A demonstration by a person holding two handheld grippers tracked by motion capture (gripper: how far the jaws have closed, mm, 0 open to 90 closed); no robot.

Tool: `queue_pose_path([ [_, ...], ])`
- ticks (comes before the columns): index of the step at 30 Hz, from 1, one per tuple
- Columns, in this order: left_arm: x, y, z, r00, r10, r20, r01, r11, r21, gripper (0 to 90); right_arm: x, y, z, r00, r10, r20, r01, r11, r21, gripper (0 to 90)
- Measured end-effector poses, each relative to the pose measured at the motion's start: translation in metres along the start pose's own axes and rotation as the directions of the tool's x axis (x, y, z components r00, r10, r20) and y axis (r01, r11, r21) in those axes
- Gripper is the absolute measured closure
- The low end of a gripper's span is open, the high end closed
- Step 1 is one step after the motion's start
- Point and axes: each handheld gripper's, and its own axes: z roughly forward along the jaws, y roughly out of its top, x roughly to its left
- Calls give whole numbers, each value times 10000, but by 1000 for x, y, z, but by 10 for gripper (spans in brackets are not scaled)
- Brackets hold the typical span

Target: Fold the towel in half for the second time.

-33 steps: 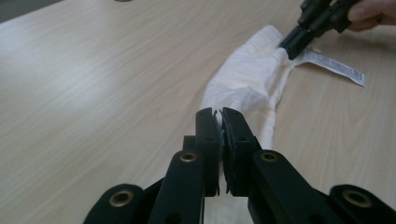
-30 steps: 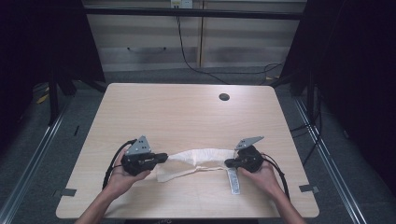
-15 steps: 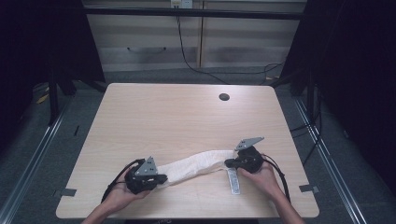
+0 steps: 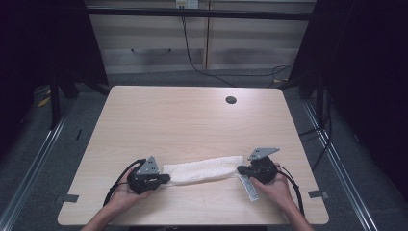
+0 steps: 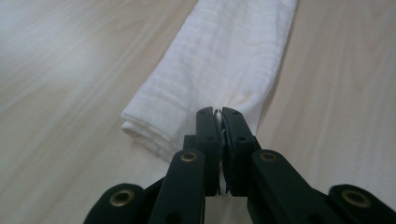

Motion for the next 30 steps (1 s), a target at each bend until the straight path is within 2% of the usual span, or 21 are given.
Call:
queue_pose_path([
  [2, 5, 1, 2, 9997, -239, 96, 239, 9997, -57, 864, -2, -3, -2, 9996, 253, -83, -254, 9996, -106, 875],
  [4, 8, 0, 3, 9992, -353, 169, 356, 9993, -144, 864, -2, -6, -4, 9996, 277, -72, -278, 9993, -252, 869],
  [6, 8, 2, 3, 9995, -265, -150, 264, 9996, -71, 864, -1, -8, -6, 9994, 348, 1, -348, 9990, -273, 822],
  [7, 7, 3, 4, 9987, -2, -509, 5, 10000, 71, 863, 0, -9, -7, 9990, 435, -29, -436, 9986, -302, 761],
  [8, 7, 3, 4, 9984, -4, -562, 9, 10000, 94, 862, 2, -10, -8, 9986, 531, -53, -532, 9983, -243, 756],
  [11, 15, 0, 4, 9970, -768, -88, 766, 9969, -201, 857, 9, -15, -10, 9995, 268, -185, -272, 9994, -214, 760],
  [13, 18, -1, 4, 9950, -996, -55, 994, 9946, -312, 846, 9, -15, -11, 9988, 352, -355, -364, 9987, -352, 729],
  [15, 19, -1, 2, 9944, -1053, -104, 1049, 9940, -322, 799, 8, -13, -12, 9984, 429, -366, -445, 9980, -444, 703],
  [16, 19, 0, 2, 9940, -1094, -68, 1090, 9932, -401, 778, 7, -13, -13, 9974, 493, -524, -524, 9968, -600, 686],
  [18, 19, 0, -2, 9930, -1168, 146, 1175, 9913, -588, 753, 5, -10, -17, 9953, 702, -674, -763, 9928, -920, 651],
  [19, 20, 1, -4, 9929, -1162, 237, 1176, 9906, -705, 751, 5, -9, -19, 9958, 685, -610, -743, 9923, -994, 632],
  [21, 21, 3, -11, 9905, -1351, 261, 1370, 9858, -974, 724, 4, -6, -24, 9943, 817, -679, -899, 9878, -1276, 608],
  [22, 22, 3, -16, 9876, -1545, 286, 1568, 9804, -1190, 697, 4, -4, -26, 9942, 868, -632, -948, 9860, -1372, 588],
  [23, 22, 4, -19, 9867, -1602, 263, 1623, 9784, -1279, 666, 4, -2, -30, 9946, 888, -542, -963, 9830, -1564, 569],
  [25, 23, 4, -29, 9841, -1775, -99, 1747, 9762, -1286, 606, 3, 0, -35, 9930, 1019, -600, -1111, 9776, -1789, 549],
  [27, 26, 3, -38, 9770, -2126, -192, 2080, 9684, -1378, 539, 3, 2, -41, 9928, 1079, -521, -1158, 9760, -1844, 528],
  [29, 29, -2, -46, 9667, -2557, 138, 2549, 9560, -1452, 490, 3, 1, -47, 9927, 1107, -482, -1181, 9733, -1970, 519],
  [30, 29, -4, -50, 9636, -2668, 188, 2667, 9533, -1415, 472, 3, -1, -49, 9923, 1165, -414, -1226, 9707, -2068, 515],
])
